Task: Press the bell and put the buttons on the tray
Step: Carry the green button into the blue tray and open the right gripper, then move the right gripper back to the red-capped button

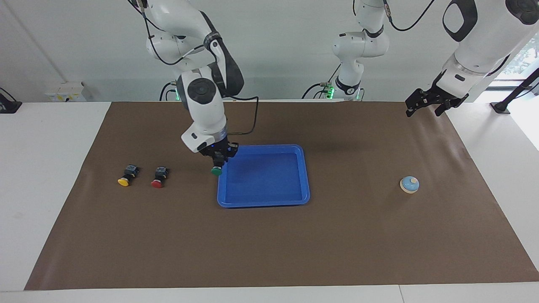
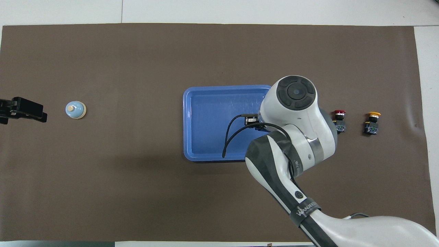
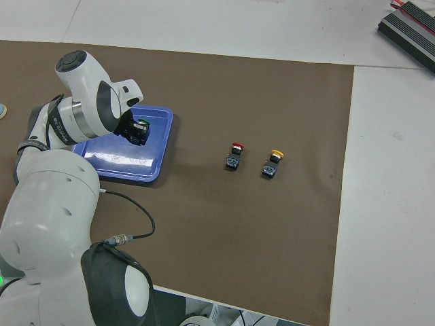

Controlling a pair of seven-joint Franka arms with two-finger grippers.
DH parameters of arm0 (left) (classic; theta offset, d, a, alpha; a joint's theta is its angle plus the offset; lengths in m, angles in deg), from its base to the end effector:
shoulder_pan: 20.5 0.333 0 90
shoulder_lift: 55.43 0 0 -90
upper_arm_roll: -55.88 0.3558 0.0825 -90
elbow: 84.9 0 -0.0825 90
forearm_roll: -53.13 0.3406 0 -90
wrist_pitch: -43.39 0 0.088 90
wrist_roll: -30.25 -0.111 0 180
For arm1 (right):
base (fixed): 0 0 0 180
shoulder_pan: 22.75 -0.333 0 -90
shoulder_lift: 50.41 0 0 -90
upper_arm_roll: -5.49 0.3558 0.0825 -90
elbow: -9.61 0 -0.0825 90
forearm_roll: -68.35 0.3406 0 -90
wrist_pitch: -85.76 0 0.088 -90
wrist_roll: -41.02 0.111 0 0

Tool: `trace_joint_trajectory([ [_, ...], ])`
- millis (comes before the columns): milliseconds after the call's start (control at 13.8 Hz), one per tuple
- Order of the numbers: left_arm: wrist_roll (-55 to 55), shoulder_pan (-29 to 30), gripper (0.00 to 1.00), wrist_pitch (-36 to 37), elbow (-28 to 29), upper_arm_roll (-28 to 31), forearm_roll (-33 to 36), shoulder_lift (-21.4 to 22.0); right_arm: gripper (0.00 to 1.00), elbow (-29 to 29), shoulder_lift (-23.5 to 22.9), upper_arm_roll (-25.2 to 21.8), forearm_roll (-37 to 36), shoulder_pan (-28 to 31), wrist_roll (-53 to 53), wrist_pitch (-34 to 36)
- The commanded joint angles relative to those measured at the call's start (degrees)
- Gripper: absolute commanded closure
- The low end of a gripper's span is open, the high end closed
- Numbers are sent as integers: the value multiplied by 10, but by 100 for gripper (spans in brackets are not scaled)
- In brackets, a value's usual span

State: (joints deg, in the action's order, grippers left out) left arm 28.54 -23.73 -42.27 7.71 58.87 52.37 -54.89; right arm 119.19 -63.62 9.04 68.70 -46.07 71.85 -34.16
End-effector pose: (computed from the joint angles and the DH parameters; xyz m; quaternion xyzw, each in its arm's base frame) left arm 0.4976 -0.0035 0.6396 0.9983 -0.0171 -0.0558 0.0076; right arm 0.5138 0.2581 0.4304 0.9990 -0.0368 -0.0264 0.0035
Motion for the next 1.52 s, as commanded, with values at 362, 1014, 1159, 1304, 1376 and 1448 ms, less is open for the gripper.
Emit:
trace_joint_trajectory([
  [362,5,21,0,1,-2,5,1,-1,100,36,-57,0,-8,10,13,-109],
  [1014,3,15,0,2,-3,-2,2,-1,0,-23,9,-2,1,107,-54,47],
  [1159,4,13,0,1,-2,-2,2,-1,0,-22,20,-4,0,161,-125,75],
  [1304,3,13,0,1,1,-2,2,1,0,-13,25,-5,-3,208,-198,80],
  [1376,4,13,0,1,2,-2,2,2,0,7,30,-6,-4,235,-234,77],
  [1448,3,13,0,0,2,-2,2,1,0,29,39,-6,-9,256,-254,64],
])
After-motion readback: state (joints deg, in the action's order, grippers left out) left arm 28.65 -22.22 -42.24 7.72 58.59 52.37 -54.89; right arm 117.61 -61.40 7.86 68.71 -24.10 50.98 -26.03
